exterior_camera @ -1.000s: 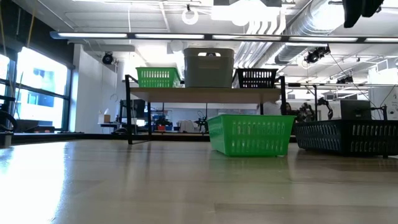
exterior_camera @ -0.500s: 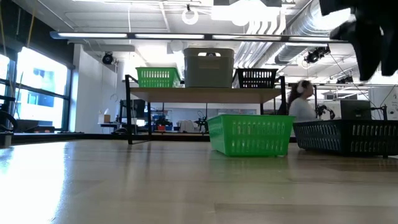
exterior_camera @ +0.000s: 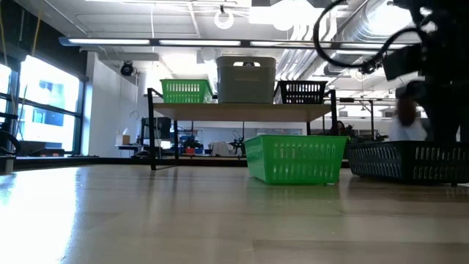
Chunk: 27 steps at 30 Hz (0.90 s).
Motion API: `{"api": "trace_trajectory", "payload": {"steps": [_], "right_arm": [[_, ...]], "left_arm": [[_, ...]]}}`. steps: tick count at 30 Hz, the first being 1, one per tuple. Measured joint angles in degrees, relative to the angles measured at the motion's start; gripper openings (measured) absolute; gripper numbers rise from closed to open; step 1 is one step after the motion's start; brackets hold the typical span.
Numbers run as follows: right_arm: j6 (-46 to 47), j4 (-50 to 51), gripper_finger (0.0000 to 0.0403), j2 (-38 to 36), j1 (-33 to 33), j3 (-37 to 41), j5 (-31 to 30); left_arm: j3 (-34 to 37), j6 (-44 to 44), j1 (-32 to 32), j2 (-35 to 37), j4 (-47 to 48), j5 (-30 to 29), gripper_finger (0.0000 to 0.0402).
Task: Stack baskets on shelf by color
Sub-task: Stack the bottom black bin on the black bin on the shelf
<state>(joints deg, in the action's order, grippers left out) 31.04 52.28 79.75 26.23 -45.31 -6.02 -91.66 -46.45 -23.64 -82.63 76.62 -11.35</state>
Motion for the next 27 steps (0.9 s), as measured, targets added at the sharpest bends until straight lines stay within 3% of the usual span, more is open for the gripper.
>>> {"api": "trace_trajectory", "payload": {"steps": [6, 13, 19, 27], "right_arm": [[1.7, -3.2, 0.0129, 0.0, -2.3, 3.3, 1.7], [3.5, -4.9, 0.0010, 0.0, -3.8, 3.0, 5.4], [10.0, -6.4, 0.0003, -1.0, -2.8, 2.7, 6.7], [14.0, 0.6, 0.0001, -2.3, -0.2, -6.9, 1.6]], "left_arm": [[0.0, 0.1, 0.1, 0.0, 0.0, 0.0, 0.0062], [0.0, 0.1, 1.2, 0.0, 0.0, 0.0, 0.0062], [0.0, 0.1, 2.4, 0.0, 0.0, 0.0, 0.0062], [0.0, 1.5, 2.8, 0.0, -0.2, -0.5, 0.0062]]}}
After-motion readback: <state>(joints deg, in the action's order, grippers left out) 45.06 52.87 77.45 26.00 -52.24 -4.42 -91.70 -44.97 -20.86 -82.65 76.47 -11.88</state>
